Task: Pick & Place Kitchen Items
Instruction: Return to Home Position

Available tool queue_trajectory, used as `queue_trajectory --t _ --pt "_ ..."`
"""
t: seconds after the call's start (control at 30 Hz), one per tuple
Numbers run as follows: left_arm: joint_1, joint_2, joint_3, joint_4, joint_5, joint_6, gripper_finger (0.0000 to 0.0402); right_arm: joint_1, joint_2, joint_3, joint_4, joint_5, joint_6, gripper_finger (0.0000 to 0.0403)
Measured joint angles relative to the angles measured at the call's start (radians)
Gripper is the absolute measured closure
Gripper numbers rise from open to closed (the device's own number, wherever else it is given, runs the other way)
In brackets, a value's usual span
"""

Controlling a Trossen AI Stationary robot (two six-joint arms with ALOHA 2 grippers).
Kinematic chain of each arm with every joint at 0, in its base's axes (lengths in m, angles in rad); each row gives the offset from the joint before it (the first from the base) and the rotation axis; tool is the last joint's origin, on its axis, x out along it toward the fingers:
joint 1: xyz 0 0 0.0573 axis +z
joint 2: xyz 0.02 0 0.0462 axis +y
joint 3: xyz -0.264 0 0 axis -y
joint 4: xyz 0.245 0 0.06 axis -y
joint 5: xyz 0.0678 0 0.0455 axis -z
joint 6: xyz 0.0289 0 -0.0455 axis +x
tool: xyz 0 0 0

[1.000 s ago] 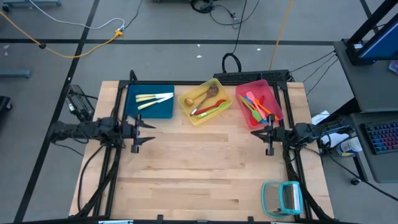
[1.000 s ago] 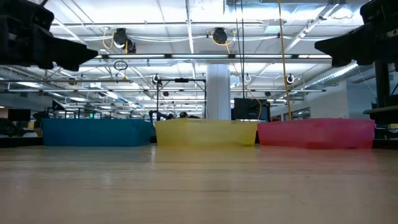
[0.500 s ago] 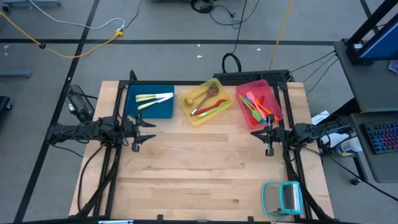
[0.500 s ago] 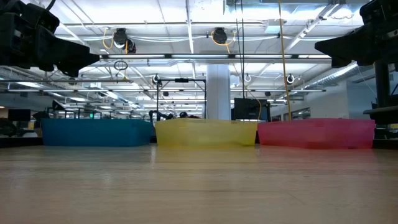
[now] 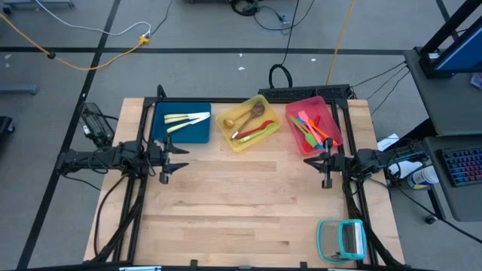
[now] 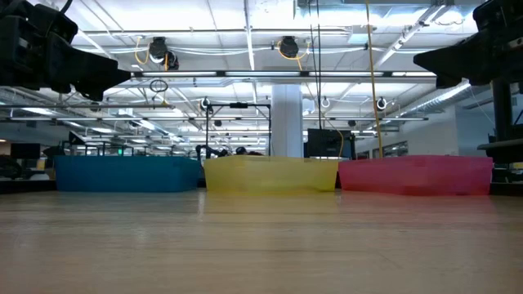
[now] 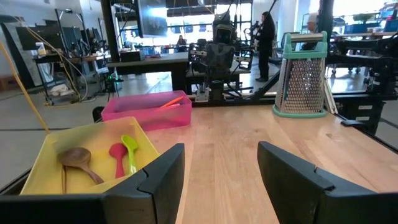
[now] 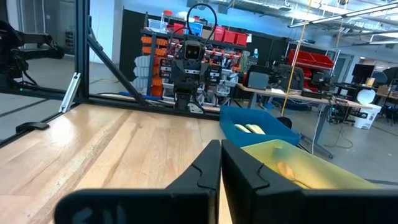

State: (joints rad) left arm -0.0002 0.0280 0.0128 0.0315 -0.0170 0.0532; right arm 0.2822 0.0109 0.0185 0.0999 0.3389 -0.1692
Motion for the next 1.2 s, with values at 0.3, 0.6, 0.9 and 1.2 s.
queue_trajectory --t 0.3,0.6,0.9,1.2 --pt "0.000 0.000 0.000 0.001 -0.001 0.000 0.0195 0.000 0.000 0.000 0.009 0.000 0.000 0.0396" --pt "0.000 0.000 -0.001 0.002 -0.001 0.001 0.0195 0.000 0.000 0.000 0.010 0.000 0.000 0.0396" --pt "0.000 0.000 -0.001 0.003 -0.001 0.002 0.0195 0.000 0.000 -0.001 0.012 0.000 0.000 0.0397" --pt "0.000 0.000 -0.001 0.003 -0.001 0.003 0.0195 0.000 0.000 -0.001 0.012 -0.001 0.000 0.0395"
